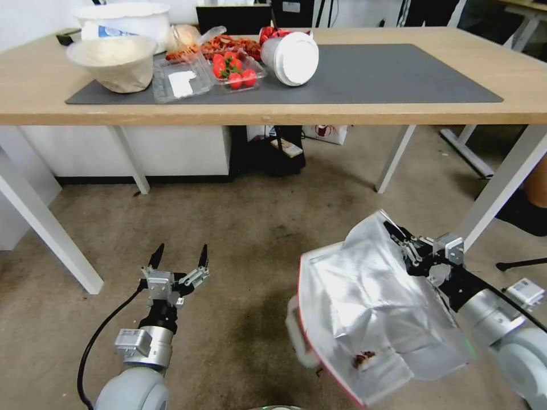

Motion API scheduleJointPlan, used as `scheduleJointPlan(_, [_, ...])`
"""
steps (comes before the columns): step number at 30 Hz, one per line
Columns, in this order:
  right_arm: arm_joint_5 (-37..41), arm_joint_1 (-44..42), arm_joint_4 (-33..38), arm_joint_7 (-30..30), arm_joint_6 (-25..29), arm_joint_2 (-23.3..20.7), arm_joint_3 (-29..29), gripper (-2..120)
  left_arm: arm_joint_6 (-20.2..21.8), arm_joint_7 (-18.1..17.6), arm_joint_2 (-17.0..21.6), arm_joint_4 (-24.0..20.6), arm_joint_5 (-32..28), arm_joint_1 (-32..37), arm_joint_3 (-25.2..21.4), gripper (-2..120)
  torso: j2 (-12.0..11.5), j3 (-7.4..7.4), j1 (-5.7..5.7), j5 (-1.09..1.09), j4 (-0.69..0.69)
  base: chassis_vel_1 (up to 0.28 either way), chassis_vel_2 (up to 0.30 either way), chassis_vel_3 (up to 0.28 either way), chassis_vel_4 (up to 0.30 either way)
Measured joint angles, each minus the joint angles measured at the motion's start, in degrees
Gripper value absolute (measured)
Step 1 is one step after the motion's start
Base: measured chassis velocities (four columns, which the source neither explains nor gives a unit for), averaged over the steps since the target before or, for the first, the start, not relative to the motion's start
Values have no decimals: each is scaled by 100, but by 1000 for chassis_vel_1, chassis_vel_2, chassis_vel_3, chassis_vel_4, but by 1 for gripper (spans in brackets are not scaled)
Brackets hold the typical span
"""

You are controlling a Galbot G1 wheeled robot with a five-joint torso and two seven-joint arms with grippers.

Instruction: Pick up the food delivery bag from the floor and place it on the table.

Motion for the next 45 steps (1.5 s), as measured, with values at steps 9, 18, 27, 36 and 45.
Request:
scheduleJointPlan(9, [790, 86, 297, -642, -76, -336, 315, 0, -105, 36, 42, 1, 1, -15, -52, 99, 0, 0, 0, 0, 0, 0, 0, 0, 0])
scheduleJointPlan(18, [1190, 127, 261, -1587, -65, -500, 604, 0, -141, 24, 86, -37, 37, 18, -93, 99, 0, 0, 0, 0, 0, 0, 0, 0, 0])
scheduleJointPlan(27, [1549, 195, 79, -2722, -243, -525, 773, 0, -129, 17, 94, -74, 12, 31, -82, 99, 0, 0, 0, 0, -1, 0, 0, 0, 0])
scheduleJointPlan(36, [1567, 212, 63, -2847, -282, -498, 803, 0, -111, 0, 99, -102, -7, 43, -83, 99, 0, 0, 0, 0, 0, 0, 0, 0, 0])
scheduleJointPlan(45, [1570, 199, 141, -2709, -282, -450, 821, 0, -119, 9, 87, -161, -5, 95, -76, 99, 0, 0, 0, 0, 0, 0, 0, 0, 0])
